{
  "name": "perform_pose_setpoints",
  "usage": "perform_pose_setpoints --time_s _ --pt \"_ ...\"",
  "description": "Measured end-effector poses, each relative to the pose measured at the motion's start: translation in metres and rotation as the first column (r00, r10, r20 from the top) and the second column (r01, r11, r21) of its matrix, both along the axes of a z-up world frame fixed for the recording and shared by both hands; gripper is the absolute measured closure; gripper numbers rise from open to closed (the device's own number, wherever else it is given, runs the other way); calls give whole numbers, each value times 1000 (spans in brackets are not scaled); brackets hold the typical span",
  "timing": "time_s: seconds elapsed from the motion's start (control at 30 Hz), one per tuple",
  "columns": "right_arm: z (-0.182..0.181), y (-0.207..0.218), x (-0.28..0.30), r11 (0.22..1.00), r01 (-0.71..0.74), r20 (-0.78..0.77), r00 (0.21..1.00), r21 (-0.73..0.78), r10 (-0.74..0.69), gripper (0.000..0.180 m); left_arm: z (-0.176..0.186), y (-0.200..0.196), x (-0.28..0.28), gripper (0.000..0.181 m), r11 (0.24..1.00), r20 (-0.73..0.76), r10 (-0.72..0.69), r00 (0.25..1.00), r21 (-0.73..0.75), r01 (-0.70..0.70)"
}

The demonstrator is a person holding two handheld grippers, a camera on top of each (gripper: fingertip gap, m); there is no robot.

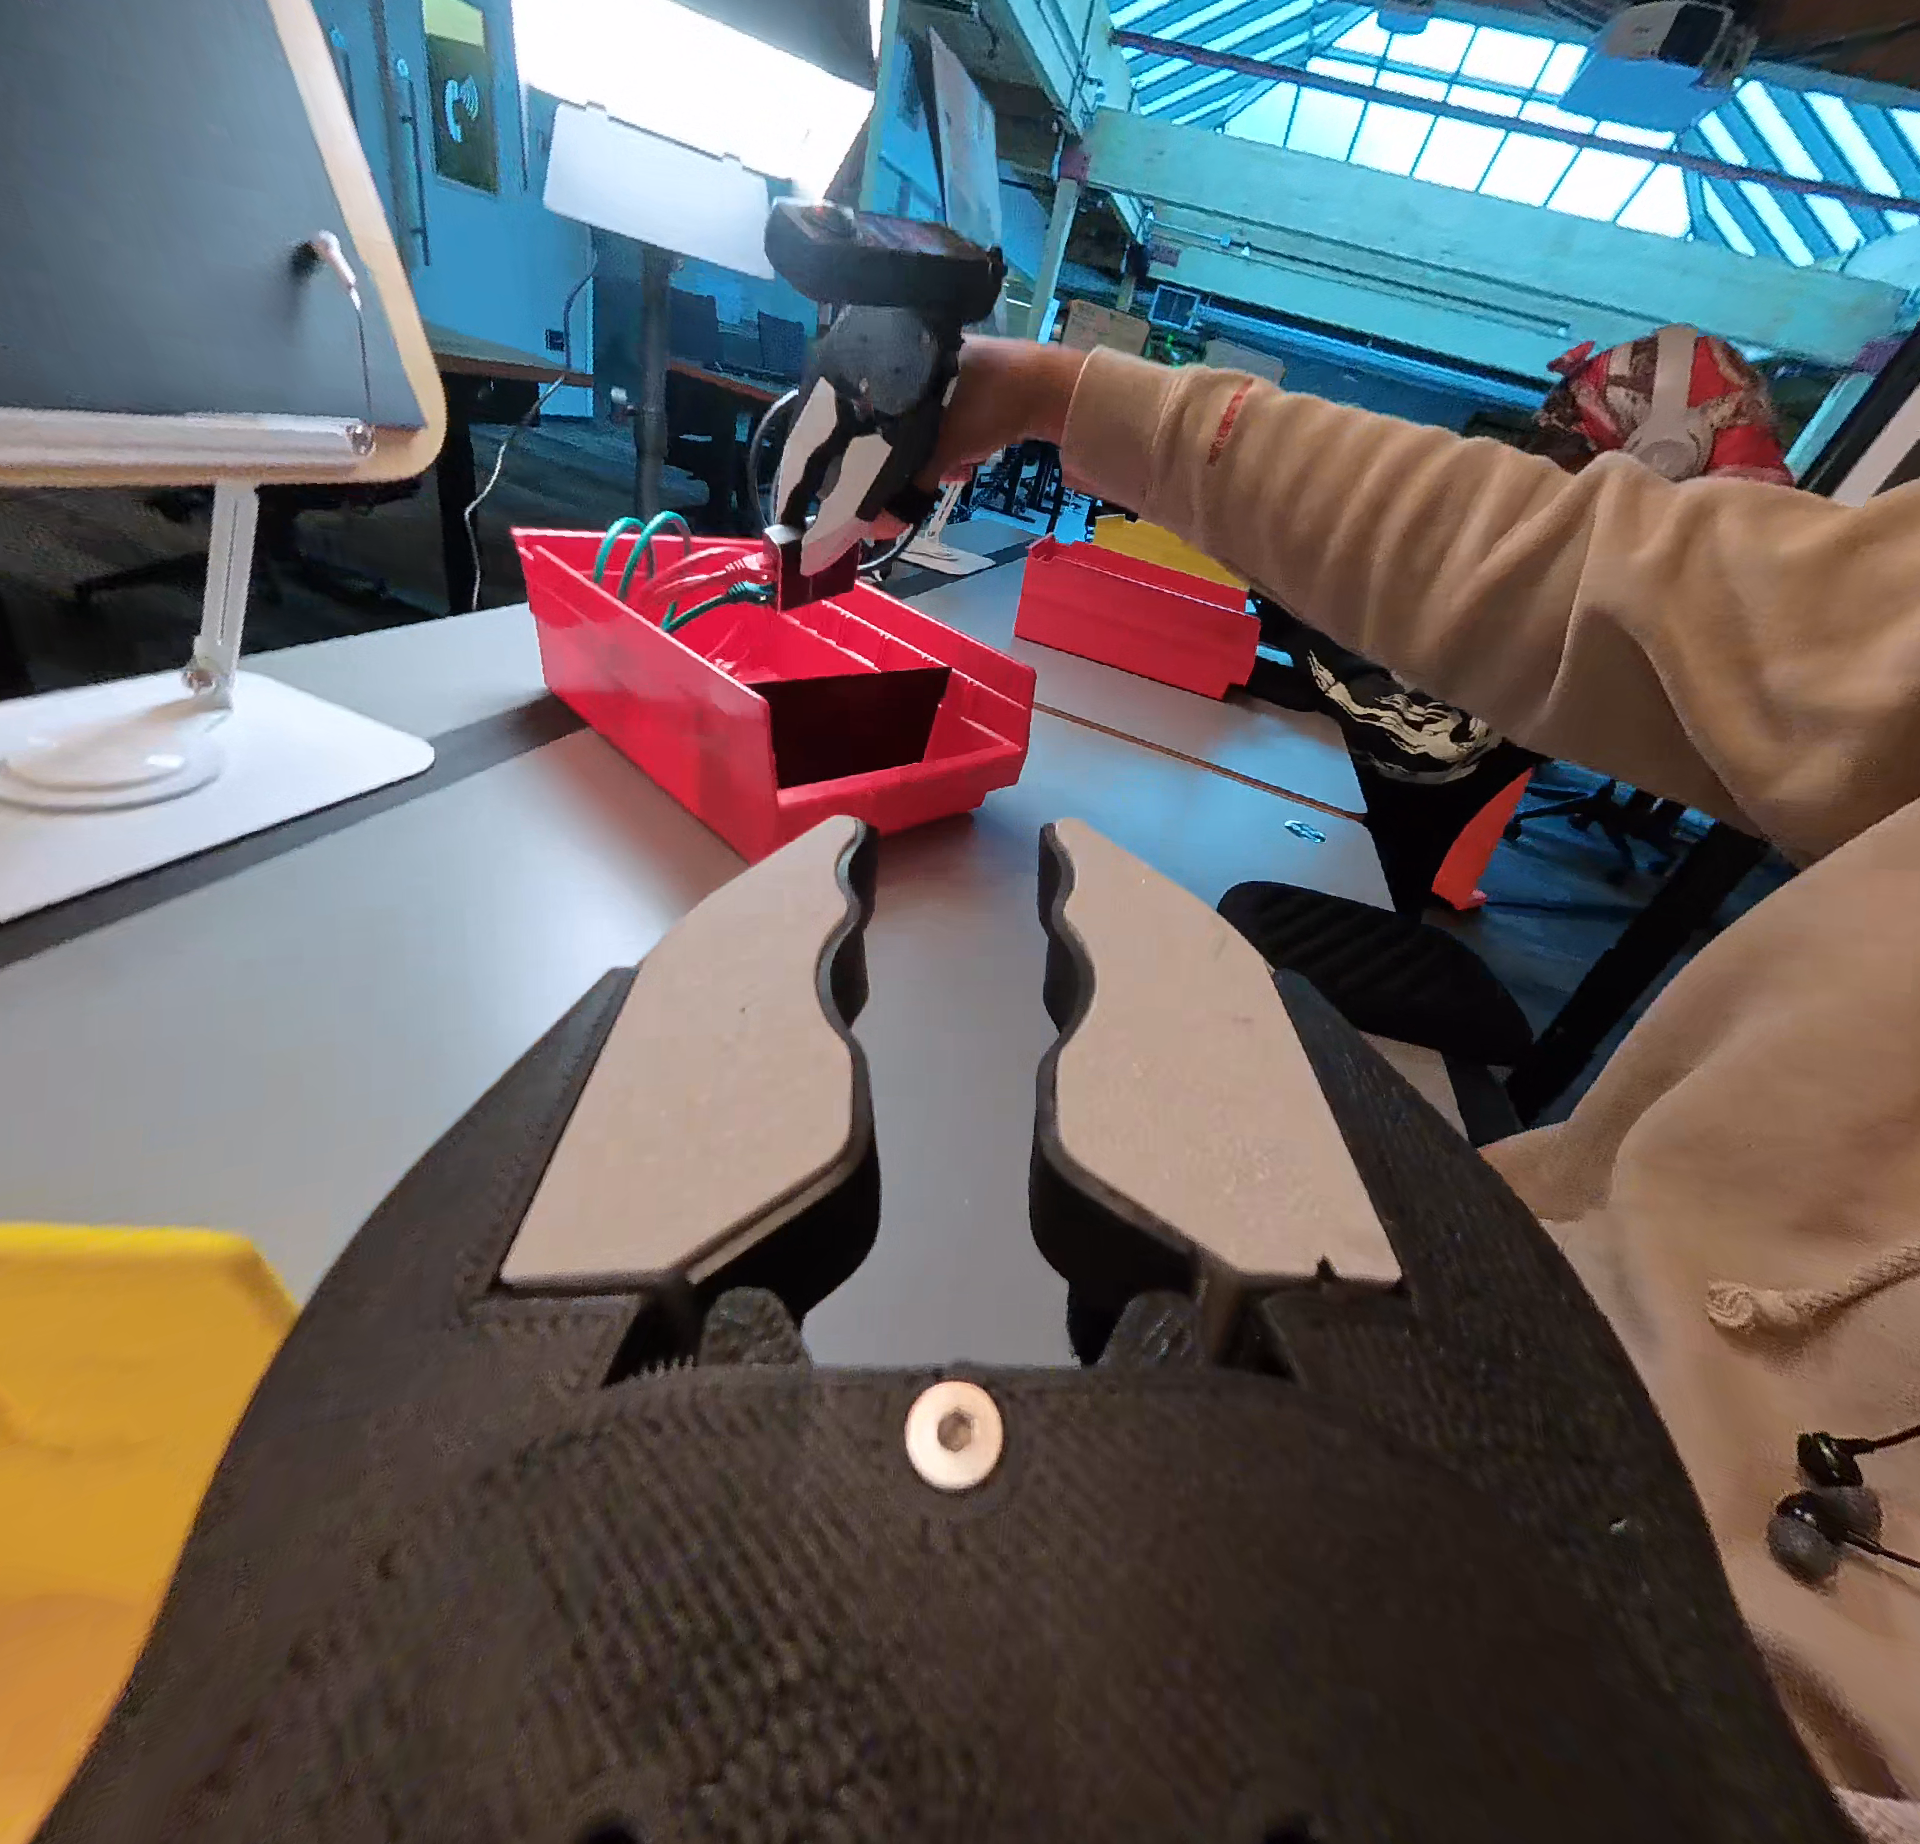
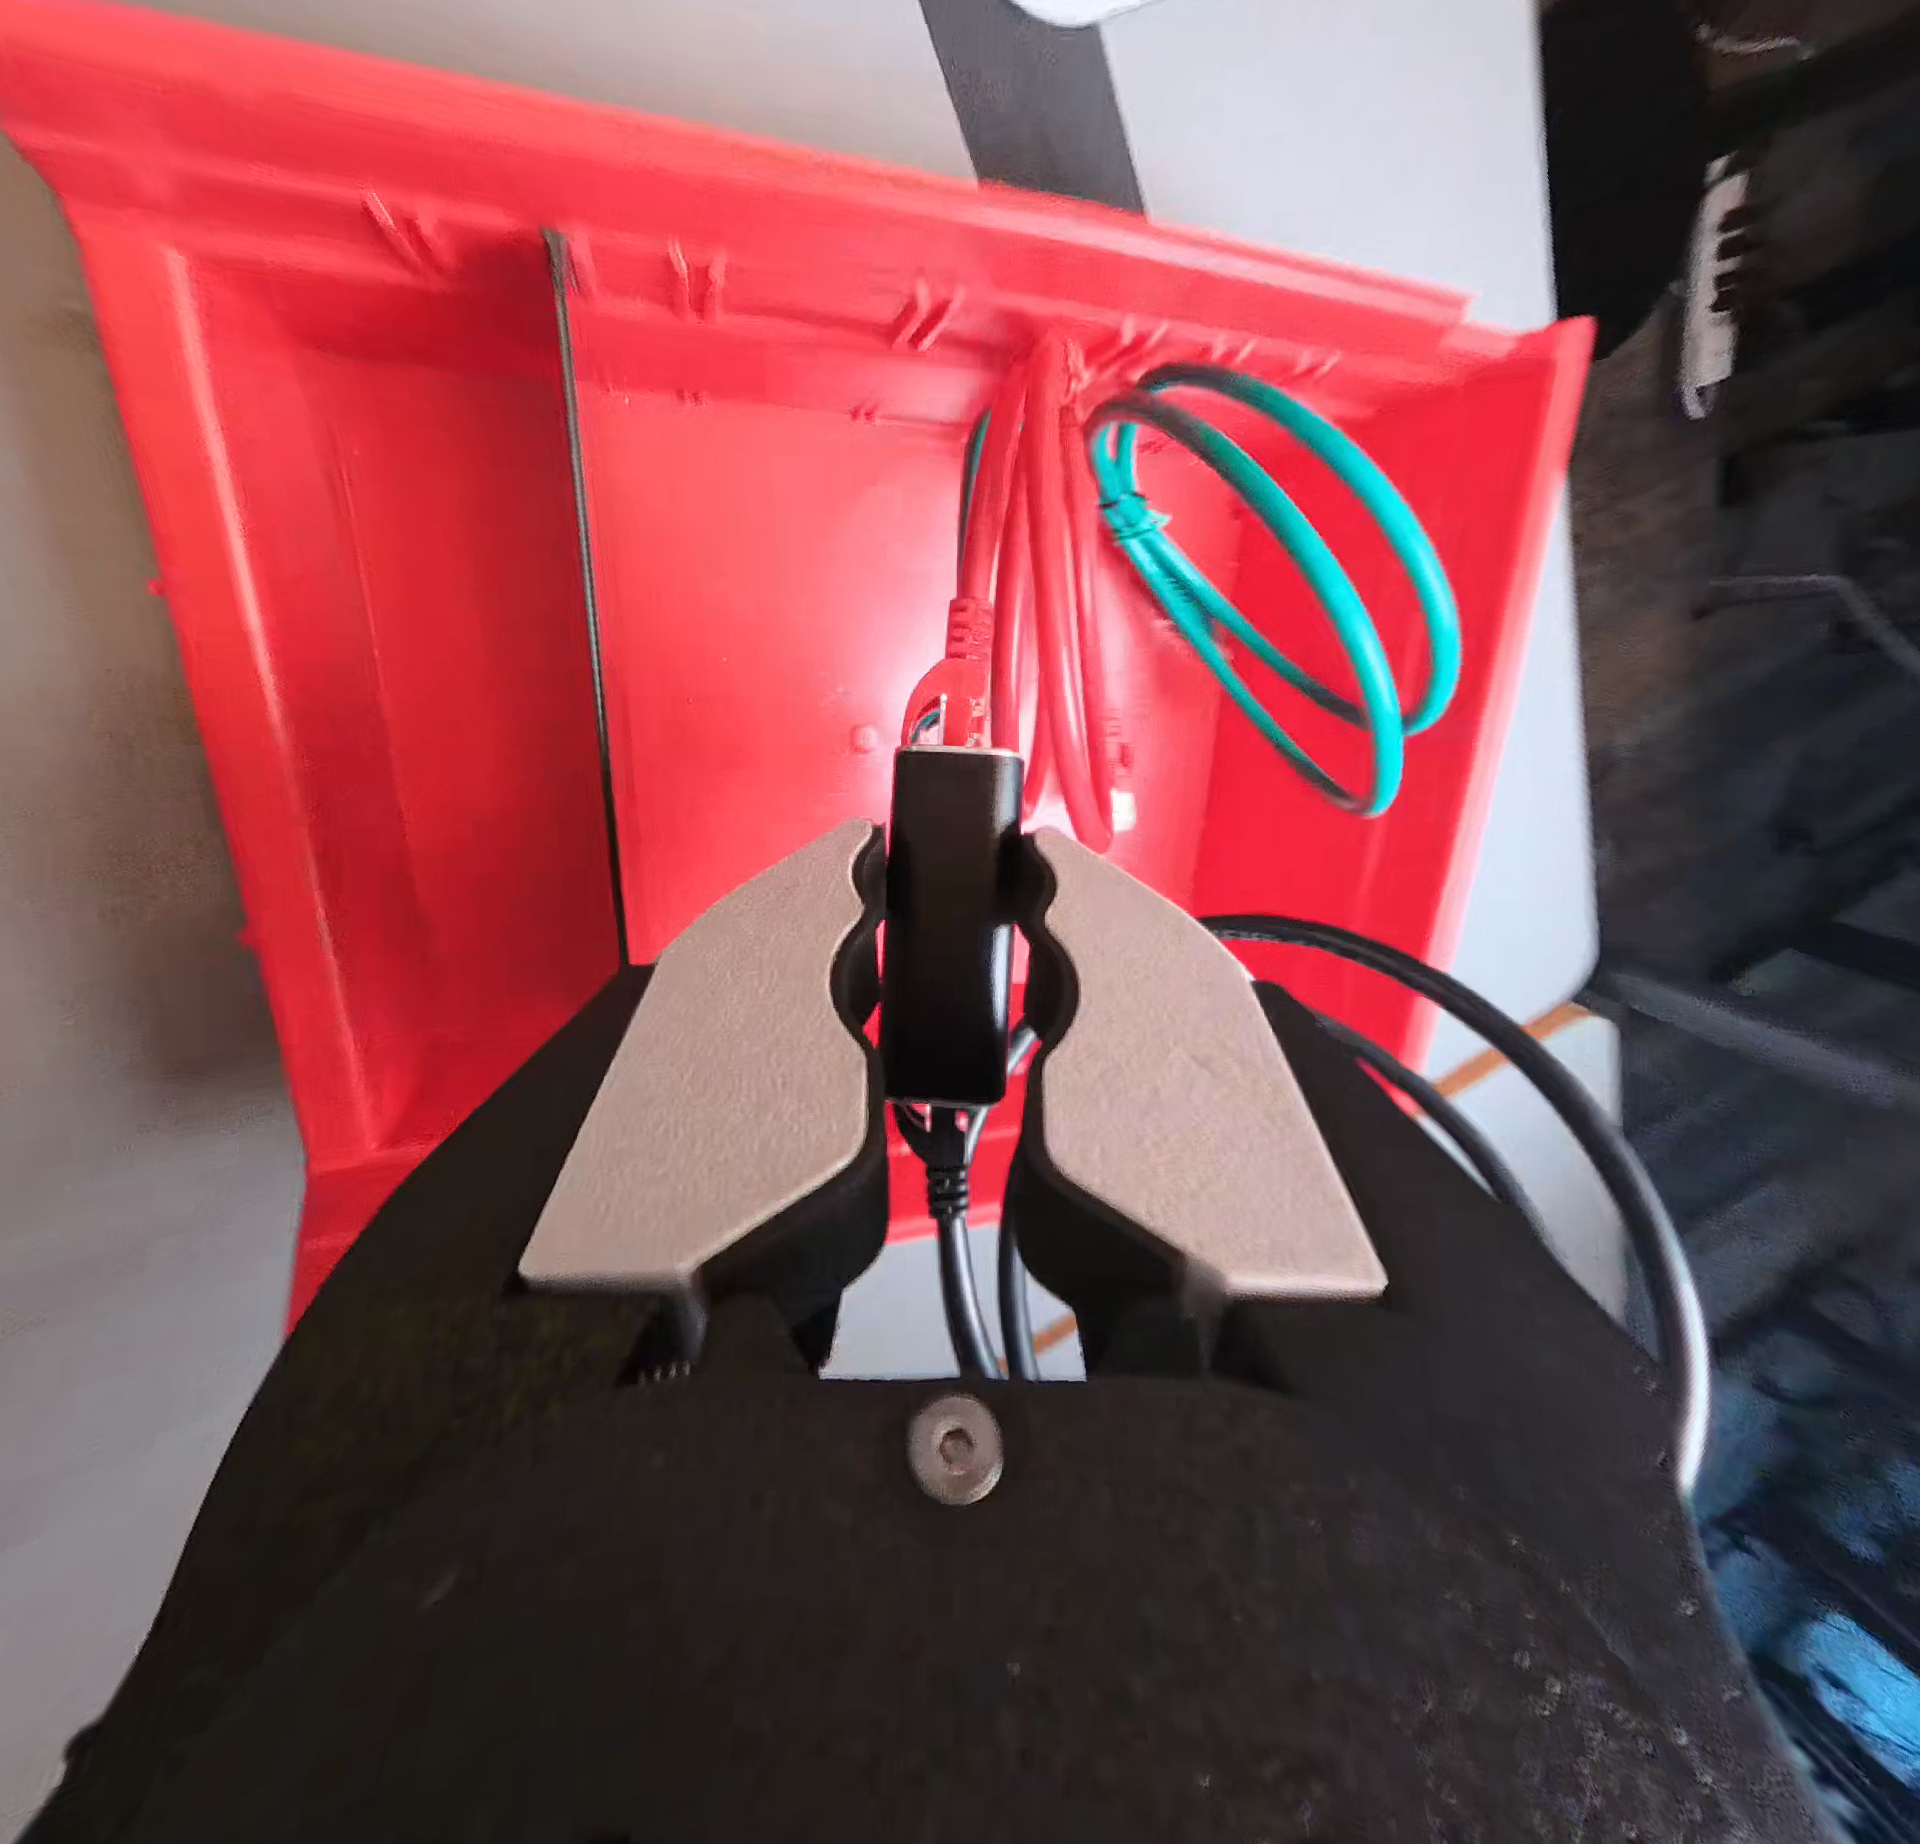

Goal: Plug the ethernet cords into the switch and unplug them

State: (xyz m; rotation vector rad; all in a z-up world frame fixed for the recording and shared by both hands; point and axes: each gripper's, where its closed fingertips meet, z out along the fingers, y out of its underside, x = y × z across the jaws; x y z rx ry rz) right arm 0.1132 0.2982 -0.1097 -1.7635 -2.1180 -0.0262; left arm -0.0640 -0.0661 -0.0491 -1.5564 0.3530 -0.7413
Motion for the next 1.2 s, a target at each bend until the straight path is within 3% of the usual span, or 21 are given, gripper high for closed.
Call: perform_pose_setpoints --time_s 0.13,0.37,0.43,0.53,0.7,0.87,0.97,1.1,1.2 --pt "-41 5 6 997 23 -31 999 -73 -25 156 -13 4 -9 152 999 75 -3 997 -43 6" --pt "-48 0 5 1000 28 -17 999 0 -28 153 -26 12 -13 152 997 107 3 994 -83 6" --pt "-41 -1 2 998 27 -30 999 52 -26 144 -29 12 -16 151 996 93 21 995 -86 -13" --pt "-12 -20 -14 999 21 -191 982 41 -13 135 -28 11 -19 151 996 98 37 995 -85 -29" --pt "42 -65 -24 999 28 -481 877 39 -6 135 -26 11 -25 151 996 87 55 995 -75 -48" --pt "52 -130 -13 1000 25 -677 736 12 -10 136 -27 11 -38 148 989 -13 141 990 -52 -142" --pt "28 -153 -2 996 82 -710 704 31 -36 136 -24 8 -50 146 978 -84 197 977 -45 -202" --pt "-29 -151 3 981 156 -596 801 116 -57 129 -25 1 -79 140 944 -247 305 920 -47 -326" --pt "-54 -149 -7 977 162 -498 864 141 -71 127 -38 -3 -107 136 899 -427 369 825 -61 -434"
